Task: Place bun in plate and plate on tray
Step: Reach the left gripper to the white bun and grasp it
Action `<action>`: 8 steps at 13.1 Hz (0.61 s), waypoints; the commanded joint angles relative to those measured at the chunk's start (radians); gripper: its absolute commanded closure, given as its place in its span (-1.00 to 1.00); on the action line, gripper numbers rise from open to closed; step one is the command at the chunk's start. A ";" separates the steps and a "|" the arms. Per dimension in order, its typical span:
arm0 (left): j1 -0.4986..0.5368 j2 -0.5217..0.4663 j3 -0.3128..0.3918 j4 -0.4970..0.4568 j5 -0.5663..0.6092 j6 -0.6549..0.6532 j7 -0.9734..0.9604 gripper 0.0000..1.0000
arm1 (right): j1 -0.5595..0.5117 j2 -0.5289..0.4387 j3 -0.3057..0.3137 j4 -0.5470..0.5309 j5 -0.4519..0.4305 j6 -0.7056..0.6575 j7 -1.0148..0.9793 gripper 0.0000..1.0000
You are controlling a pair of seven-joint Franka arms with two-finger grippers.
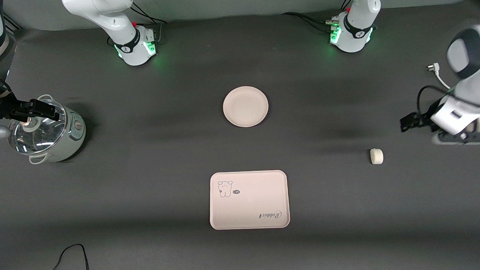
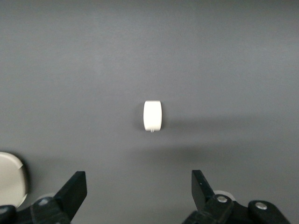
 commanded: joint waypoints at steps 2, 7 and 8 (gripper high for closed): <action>-0.030 0.116 0.003 -0.146 0.011 0.326 0.017 -1.00 | 0.015 -0.020 -0.010 -0.016 -0.025 0.013 -0.014 -1.00; -0.029 0.241 0.003 -0.228 0.086 0.571 0.010 -1.00 | 0.015 -0.020 -0.010 -0.016 -0.027 0.011 -0.014 -1.00; -0.030 0.267 0.003 -0.228 0.086 0.612 0.003 -0.98 | 0.015 -0.020 -0.010 -0.016 -0.027 0.011 -0.014 -1.00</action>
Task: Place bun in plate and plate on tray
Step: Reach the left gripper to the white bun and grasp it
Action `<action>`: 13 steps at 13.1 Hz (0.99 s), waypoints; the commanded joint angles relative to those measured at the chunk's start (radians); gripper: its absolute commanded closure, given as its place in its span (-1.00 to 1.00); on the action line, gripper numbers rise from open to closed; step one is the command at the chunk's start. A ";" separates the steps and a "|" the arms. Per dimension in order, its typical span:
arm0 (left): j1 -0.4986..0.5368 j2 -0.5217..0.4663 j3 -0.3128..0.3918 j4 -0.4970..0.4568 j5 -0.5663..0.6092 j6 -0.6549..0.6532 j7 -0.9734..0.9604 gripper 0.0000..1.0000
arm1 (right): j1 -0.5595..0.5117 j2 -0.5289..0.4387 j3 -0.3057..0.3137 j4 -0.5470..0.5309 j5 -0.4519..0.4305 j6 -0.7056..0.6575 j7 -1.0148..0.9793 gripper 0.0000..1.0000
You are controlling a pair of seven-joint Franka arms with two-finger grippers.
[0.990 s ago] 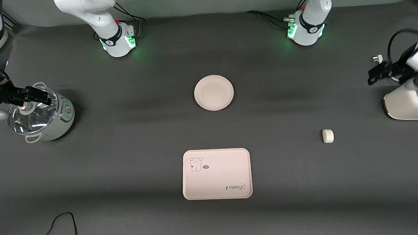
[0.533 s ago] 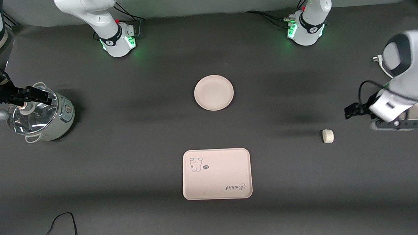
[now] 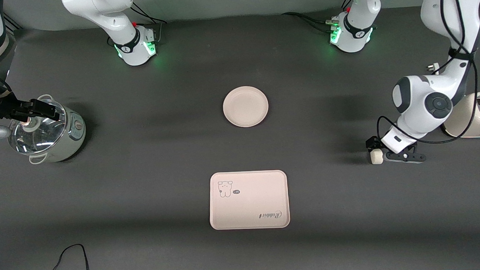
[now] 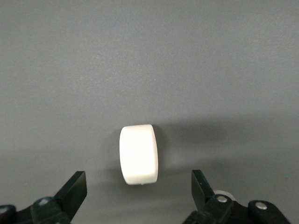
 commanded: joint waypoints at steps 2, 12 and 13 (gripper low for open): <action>-0.010 0.054 0.007 -0.016 0.014 0.124 -0.004 -0.83 | 0.015 -0.018 -0.010 -0.015 -0.025 0.011 -0.014 -1.00; -0.013 0.019 0.009 -0.010 0.015 0.086 -0.011 0.37 | 0.015 -0.018 -0.010 -0.015 -0.025 0.011 -0.014 -1.00; -0.013 -0.004 0.007 -0.005 0.015 0.048 -0.019 0.38 | 0.015 -0.018 -0.010 -0.015 -0.027 0.011 -0.014 -1.00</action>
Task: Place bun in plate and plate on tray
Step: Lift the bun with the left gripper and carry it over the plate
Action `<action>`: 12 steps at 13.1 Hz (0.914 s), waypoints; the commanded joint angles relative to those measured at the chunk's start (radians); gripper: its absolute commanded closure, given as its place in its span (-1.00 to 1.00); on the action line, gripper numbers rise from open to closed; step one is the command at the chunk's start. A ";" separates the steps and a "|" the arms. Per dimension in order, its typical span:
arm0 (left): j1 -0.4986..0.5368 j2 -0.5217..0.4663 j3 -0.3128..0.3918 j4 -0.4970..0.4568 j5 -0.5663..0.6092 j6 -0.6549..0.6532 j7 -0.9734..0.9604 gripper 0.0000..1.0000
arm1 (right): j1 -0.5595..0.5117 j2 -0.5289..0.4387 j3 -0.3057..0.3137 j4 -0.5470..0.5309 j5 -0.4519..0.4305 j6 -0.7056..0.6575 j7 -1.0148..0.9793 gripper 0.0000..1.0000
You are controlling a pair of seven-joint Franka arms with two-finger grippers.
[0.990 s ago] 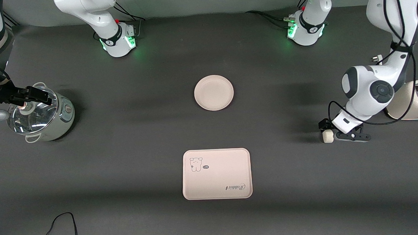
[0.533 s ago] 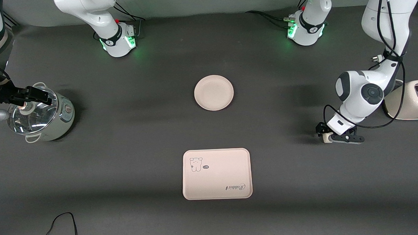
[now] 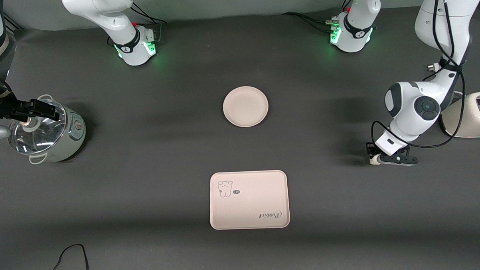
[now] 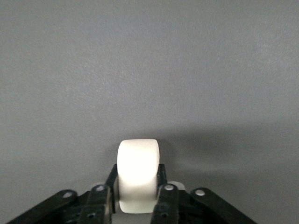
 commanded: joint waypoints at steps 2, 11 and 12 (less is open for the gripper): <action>-0.015 -0.163 0.003 0.007 0.010 -0.208 -0.063 0.38 | 0.015 -0.018 -0.010 -0.015 -0.027 0.011 -0.014 -1.00; -0.300 -0.526 -0.035 0.262 -0.196 -1.024 -0.497 0.36 | 0.015 -0.016 -0.010 -0.015 -0.025 0.011 -0.014 -1.00; -0.350 -0.541 -0.054 0.262 -0.208 -1.023 -0.578 0.36 | 0.015 -0.016 -0.010 -0.015 -0.027 0.011 -0.013 -1.00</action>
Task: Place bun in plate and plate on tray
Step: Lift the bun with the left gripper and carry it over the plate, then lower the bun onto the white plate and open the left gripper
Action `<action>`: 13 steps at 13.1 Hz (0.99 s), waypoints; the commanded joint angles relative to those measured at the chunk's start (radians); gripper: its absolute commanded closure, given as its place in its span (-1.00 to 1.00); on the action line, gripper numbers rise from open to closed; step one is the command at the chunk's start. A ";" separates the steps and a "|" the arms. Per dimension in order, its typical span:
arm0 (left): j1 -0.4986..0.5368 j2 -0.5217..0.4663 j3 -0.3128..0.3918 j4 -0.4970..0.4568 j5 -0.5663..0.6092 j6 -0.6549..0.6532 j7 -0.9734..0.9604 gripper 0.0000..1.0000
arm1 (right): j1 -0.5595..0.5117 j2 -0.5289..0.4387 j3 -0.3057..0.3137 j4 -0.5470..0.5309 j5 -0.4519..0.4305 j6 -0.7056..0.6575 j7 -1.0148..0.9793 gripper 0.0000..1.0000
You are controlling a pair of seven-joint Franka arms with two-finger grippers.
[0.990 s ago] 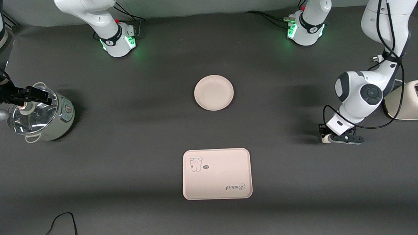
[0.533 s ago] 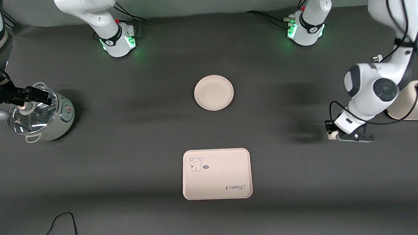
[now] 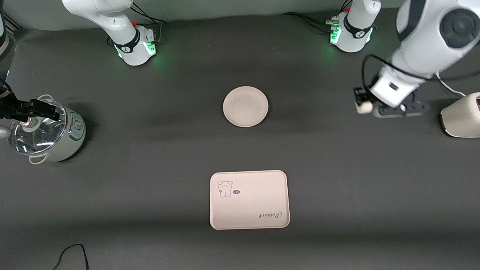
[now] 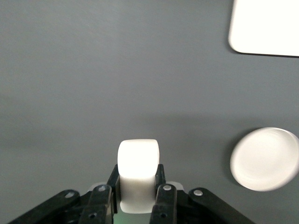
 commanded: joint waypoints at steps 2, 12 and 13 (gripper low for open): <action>-0.164 -0.010 -0.075 0.006 -0.032 0.032 -0.314 0.36 | 0.015 -0.016 -0.010 -0.015 -0.025 0.011 -0.014 -1.00; -0.442 0.441 -0.235 0.009 0.188 0.507 -0.871 0.37 | 0.015 -0.015 -0.010 -0.016 -0.025 0.011 -0.014 -1.00; -0.445 0.485 -0.235 0.014 0.211 0.540 -0.882 0.36 | 0.015 -0.015 -0.010 -0.015 -0.027 0.011 -0.014 -1.00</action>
